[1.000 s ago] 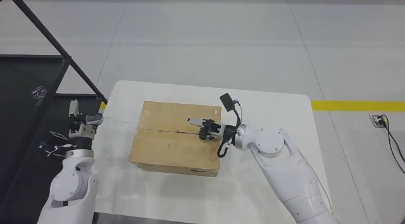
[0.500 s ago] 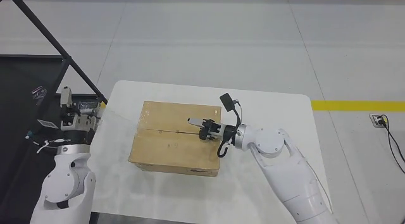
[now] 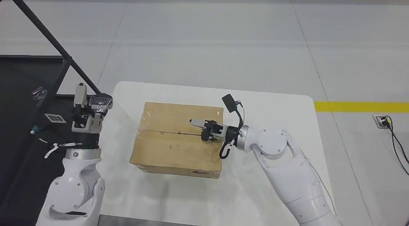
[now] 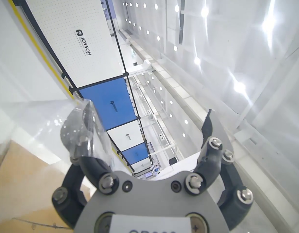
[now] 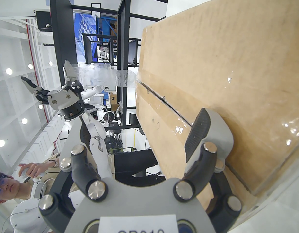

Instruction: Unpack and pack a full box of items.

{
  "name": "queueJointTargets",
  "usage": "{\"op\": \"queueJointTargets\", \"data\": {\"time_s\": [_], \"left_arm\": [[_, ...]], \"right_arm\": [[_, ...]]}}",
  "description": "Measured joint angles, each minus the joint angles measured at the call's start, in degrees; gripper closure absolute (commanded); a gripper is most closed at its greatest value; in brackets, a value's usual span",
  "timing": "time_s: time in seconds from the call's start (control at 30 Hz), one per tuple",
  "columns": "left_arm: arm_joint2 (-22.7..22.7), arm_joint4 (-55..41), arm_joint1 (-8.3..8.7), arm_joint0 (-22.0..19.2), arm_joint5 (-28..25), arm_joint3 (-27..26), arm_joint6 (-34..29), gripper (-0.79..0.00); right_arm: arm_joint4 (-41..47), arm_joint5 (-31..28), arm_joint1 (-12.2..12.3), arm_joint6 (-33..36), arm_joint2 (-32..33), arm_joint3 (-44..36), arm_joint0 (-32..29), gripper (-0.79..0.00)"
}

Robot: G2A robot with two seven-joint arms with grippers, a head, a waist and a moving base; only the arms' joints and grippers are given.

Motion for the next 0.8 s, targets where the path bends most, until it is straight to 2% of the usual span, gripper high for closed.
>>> {"op": "queueJointTargets", "data": {"time_s": [0.13,0.4,0.8], "left_arm": [[2.47,3.68,-0.26,0.13,-0.02,-1.52,0.41,-0.785],[7.89,9.2,-0.92,-1.06,1.41,-2.69,1.28,-0.785],[12.08,14.53,-1.67,-3.24,3.36,-0.9,1.59,-0.785]], "right_arm": [[-0.1,-0.44,0.08,-1.11,0.2,-0.87,-0.82,-0.785],[0.71,-2.35,1.18,-4.95,3.65,-8.2,-6.61,-0.785],[-0.4,-2.0,2.7,-4.82,6.7,-15.57,-12.07,-0.785]]}}
